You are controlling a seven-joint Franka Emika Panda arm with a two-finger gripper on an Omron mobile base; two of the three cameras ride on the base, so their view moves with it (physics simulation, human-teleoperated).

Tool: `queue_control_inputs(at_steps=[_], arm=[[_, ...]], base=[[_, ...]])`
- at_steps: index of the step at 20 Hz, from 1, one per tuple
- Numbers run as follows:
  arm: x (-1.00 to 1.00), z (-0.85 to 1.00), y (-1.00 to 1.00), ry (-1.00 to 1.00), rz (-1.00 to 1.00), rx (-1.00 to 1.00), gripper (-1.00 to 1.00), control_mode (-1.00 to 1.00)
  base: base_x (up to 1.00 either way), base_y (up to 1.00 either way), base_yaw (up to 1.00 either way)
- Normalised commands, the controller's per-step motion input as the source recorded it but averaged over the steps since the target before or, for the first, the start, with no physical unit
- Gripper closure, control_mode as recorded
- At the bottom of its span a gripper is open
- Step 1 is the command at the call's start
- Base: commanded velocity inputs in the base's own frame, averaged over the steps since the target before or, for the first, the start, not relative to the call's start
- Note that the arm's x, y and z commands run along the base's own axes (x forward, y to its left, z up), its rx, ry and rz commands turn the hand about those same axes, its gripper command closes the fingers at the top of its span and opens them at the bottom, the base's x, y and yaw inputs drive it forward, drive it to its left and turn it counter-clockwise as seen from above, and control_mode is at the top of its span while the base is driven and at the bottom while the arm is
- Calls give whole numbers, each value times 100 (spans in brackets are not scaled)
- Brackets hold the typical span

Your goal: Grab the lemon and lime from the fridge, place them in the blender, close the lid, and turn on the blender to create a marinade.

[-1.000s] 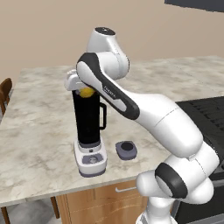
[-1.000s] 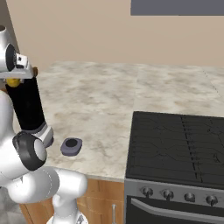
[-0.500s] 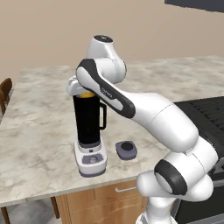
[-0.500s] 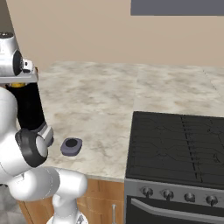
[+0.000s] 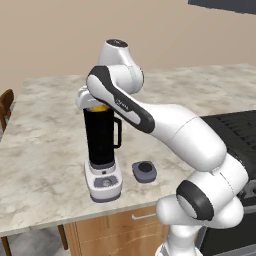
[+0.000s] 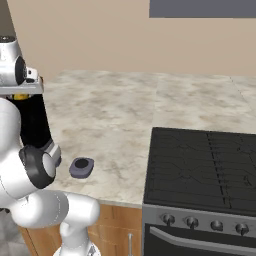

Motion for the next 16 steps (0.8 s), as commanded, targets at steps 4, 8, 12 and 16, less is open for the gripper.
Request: queue_control_inputs(at_steps=[4, 8, 12, 16], arm=[[0, 42, 0, -7, 0, 0, -100, -100], [-6, 53, -1, -13, 0, 0, -100, -100], [-63, 23, -52, -12, -2, 2, -100, -100], [-91, -19, -100, -4, -4, 10, -100, -100]], base=[[0, 0, 0], [0, 0, 0], [0, 0, 0], [0, 0, 0]])
